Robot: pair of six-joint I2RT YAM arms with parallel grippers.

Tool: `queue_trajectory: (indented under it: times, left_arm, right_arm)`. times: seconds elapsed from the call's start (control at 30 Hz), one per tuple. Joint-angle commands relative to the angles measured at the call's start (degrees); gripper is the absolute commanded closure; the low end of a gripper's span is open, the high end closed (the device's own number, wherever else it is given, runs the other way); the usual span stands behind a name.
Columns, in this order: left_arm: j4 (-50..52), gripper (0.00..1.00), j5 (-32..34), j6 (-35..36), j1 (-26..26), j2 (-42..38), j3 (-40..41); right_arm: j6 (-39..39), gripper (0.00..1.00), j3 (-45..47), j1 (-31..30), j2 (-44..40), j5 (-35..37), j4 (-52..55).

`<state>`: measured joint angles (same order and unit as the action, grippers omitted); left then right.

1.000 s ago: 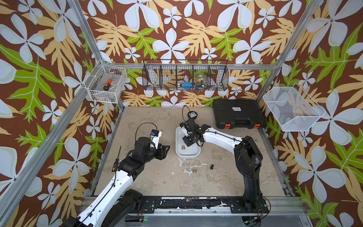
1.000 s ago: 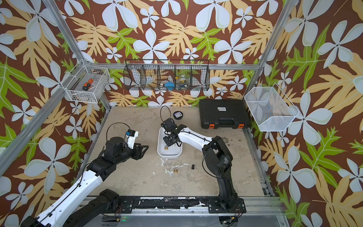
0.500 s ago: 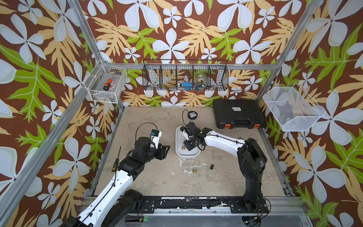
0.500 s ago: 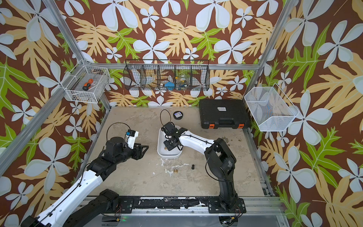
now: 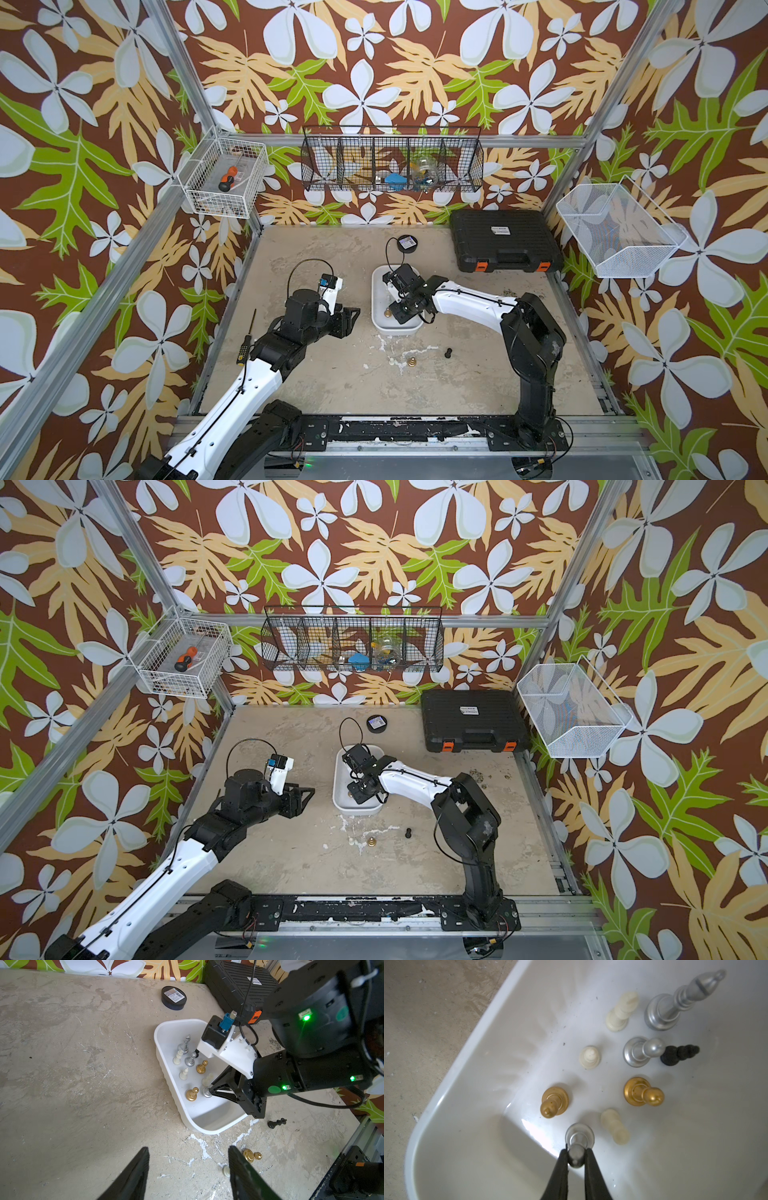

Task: Put the chess pieces into the storage box
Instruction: Place the chess piece in the storage box.

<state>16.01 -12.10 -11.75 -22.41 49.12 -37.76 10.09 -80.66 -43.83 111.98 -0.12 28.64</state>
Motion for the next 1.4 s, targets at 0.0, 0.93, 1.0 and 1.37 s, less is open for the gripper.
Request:
queue_trajectory:
  times: [0.0,0.93,1.0,1.37]
  left_arm:
    - [-1.3,0.37,-0.3,0.6,0.0,0.0,0.0]
    - [-1.3,0.38,-0.4,0.6,0.0,0.1,0.1]
    - [-1.3,0.38,-0.4,0.6,0.0,0.1,0.1]
    - [-1.3,0.37,-0.3,0.7,0.0,0.2,0.1]
  right_arm:
    - [0.5,0.87,0.3,-0.1,0.6,0.4,-1.7]
    - [0.8,0.82,1.0,-0.1,1.7,2.4,-4.1]
    - [0.7,0.80,0.8,-0.1,1.6,2.5,-4.0]
    - [0.5,0.74,0.2,-0.2,0.9,2.7,-3.6]
